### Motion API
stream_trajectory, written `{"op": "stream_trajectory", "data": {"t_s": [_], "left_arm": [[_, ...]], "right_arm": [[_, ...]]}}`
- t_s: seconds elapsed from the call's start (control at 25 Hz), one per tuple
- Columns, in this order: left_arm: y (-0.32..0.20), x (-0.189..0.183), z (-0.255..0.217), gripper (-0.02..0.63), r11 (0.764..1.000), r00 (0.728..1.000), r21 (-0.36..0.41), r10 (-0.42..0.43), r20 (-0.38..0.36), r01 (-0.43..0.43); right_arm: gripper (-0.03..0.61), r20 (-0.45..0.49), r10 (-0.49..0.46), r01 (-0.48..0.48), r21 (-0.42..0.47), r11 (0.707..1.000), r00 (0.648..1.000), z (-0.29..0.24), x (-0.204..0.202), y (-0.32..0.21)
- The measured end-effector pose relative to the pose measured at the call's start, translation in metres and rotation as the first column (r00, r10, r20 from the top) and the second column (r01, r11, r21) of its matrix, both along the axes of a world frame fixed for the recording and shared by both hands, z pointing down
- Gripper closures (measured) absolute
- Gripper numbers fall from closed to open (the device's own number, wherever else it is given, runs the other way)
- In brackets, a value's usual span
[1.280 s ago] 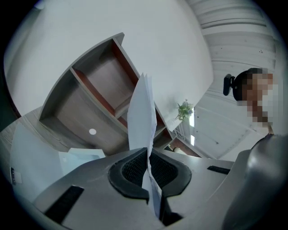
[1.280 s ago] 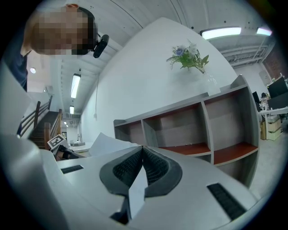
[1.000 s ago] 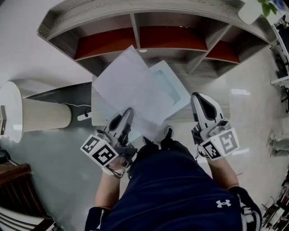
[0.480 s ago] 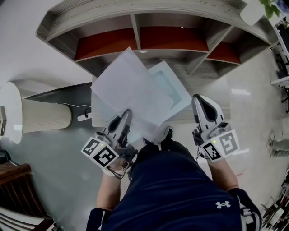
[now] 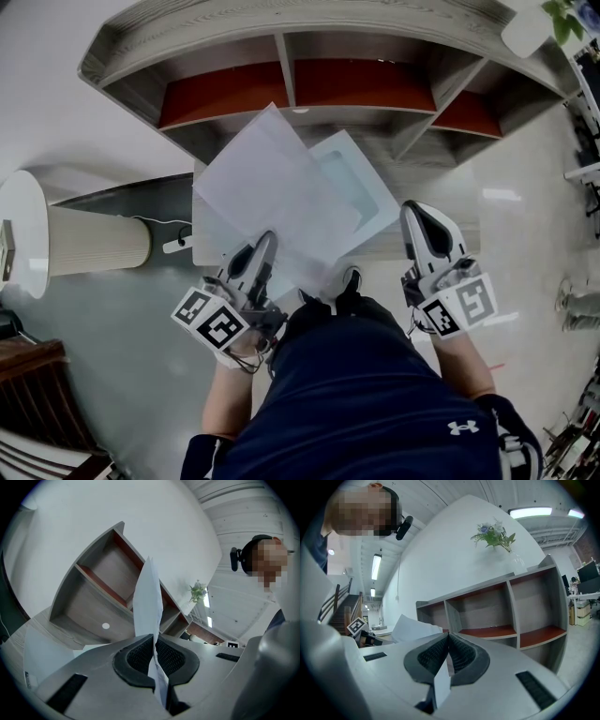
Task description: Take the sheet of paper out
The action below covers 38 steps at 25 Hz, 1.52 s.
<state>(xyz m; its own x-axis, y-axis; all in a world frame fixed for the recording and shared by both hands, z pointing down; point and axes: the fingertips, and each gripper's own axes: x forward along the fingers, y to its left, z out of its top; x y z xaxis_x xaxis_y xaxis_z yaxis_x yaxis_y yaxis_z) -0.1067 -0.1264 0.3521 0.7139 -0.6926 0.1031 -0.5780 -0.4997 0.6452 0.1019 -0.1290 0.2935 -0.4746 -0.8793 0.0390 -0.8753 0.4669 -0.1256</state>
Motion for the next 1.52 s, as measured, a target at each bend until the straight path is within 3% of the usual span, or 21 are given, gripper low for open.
{"op": "stream_trajectory", "data": {"t_s": [1.52], "left_arm": [[0.0096, -0.0058, 0.0071, 0.598, 1.000, 1.000, -0.010, -0.006, 0.024, 0.007]], "right_arm": [[0.566, -0.002, -0.018, 0.018, 0.003, 1.000, 1.000, 0.0001, -0.0081, 0.0077]]}}
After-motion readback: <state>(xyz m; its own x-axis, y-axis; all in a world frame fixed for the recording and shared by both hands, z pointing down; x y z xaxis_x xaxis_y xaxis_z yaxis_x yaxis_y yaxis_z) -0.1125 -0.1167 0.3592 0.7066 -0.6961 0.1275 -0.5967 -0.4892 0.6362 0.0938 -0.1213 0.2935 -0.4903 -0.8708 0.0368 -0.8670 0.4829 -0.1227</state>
